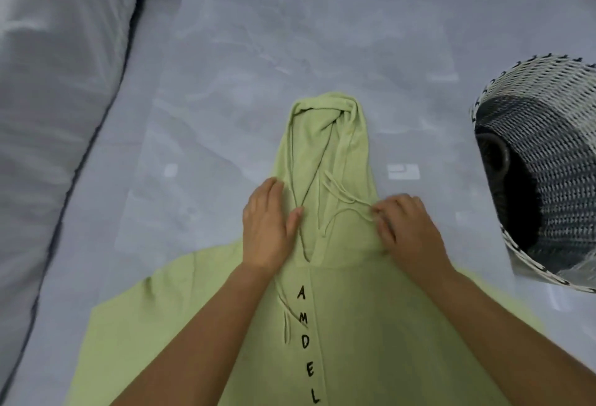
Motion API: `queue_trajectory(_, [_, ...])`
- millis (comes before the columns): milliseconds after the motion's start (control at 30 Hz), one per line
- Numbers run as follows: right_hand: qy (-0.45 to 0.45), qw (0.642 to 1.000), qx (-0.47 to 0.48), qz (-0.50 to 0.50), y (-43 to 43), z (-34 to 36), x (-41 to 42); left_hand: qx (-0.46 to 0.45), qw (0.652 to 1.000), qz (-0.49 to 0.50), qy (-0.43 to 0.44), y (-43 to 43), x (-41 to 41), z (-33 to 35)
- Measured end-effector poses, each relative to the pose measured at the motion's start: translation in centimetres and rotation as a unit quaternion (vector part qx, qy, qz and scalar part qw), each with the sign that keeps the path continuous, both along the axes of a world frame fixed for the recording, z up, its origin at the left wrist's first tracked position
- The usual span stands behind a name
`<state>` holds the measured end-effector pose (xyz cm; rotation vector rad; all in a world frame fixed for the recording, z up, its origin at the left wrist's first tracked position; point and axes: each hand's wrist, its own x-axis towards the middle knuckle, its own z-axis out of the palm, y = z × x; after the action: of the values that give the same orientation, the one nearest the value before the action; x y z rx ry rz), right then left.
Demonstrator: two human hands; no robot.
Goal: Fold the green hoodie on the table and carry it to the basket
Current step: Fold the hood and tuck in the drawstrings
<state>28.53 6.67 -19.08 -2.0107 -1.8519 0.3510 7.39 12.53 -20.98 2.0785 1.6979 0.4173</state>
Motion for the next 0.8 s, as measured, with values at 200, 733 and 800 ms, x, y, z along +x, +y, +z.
queue_trajectory(200, [0.057,0.997,-0.050,-0.024,8.9,0.3,-2.2,-0.005,0.989,-0.102,0.109,-0.5,-0.6,-2.7])
queue_trajectory(733, [-0.087,0.995,-0.040,-0.024,25.1,-0.1,-2.1,0.045,0.988,-0.131,0.075,0.2,-1.1,-3.6])
queue_trajectory(800, [-0.060,0.997,0.018,-0.035,26.1,1.2,-2.0,0.044,0.988,-0.126,0.072,0.3,-1.1,-3.6])
